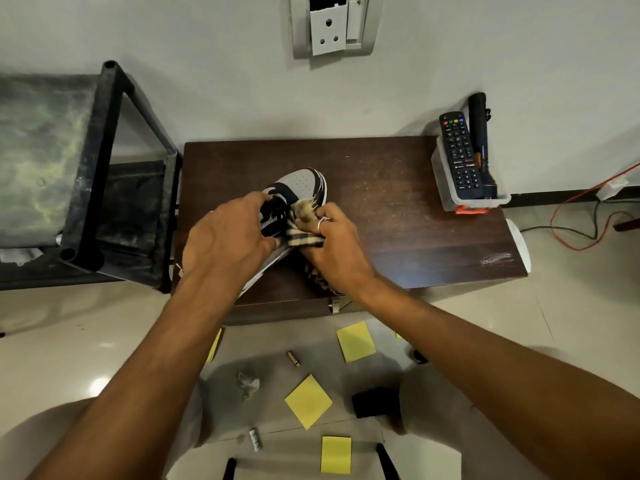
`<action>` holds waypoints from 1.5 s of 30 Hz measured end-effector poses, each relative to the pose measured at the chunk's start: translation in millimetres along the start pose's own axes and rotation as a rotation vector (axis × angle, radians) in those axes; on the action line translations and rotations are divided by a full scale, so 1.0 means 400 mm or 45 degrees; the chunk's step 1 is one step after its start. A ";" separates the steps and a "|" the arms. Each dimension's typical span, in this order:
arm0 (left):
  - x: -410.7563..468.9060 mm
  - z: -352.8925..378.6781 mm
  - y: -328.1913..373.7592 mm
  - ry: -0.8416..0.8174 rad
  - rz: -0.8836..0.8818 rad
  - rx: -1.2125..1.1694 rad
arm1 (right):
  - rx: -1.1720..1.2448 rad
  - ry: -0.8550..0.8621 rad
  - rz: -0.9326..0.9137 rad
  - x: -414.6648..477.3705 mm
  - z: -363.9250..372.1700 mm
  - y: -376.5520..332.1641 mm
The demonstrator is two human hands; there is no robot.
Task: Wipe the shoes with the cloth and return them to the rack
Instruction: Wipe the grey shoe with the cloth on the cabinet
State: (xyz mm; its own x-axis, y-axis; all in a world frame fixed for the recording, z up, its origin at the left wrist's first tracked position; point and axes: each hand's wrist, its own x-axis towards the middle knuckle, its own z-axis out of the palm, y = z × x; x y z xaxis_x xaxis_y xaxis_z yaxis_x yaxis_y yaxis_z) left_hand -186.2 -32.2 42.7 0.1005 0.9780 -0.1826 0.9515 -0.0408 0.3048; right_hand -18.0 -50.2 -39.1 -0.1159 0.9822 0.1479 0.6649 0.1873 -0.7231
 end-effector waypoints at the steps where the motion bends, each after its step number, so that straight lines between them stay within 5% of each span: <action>1: 0.003 -0.001 -0.004 -0.017 -0.002 -0.005 | -0.010 -0.006 -0.041 0.006 -0.005 0.005; 8: 0.001 -0.002 -0.014 -0.033 0.022 -0.016 | -0.137 0.186 0.183 0.080 -0.061 0.070; 14: 0.007 0.002 -0.015 -0.027 0.015 -0.037 | -0.003 -0.023 -0.064 -0.008 -0.002 0.019; 19: 0.007 0.005 -0.023 -0.040 0.010 -0.052 | -0.076 0.182 0.082 0.054 -0.027 0.040; 26: 0.014 0.010 -0.024 -0.011 0.036 -0.039 | 0.040 -0.056 -0.123 -0.008 0.010 0.001; 35: 0.008 0.006 -0.028 -0.040 0.032 -0.066 | -0.257 0.139 0.052 0.078 -0.052 0.057; 41: 0.013 0.008 -0.026 -0.013 0.014 -0.054 | 0.016 -0.030 -0.069 0.002 0.011 0.014; 45: 0.012 0.009 -0.022 -0.030 0.018 -0.060 | -0.115 -0.102 -0.152 0.008 -0.006 0.027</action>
State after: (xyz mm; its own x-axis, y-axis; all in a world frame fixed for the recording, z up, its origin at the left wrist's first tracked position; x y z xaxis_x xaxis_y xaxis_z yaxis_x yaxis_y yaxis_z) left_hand -193.0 -27.8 35.7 0.1210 0.9723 -0.2000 0.9353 -0.0442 0.3510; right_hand -9.5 -44.9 -44.9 -0.2542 0.9517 0.1720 0.7059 0.3042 -0.6396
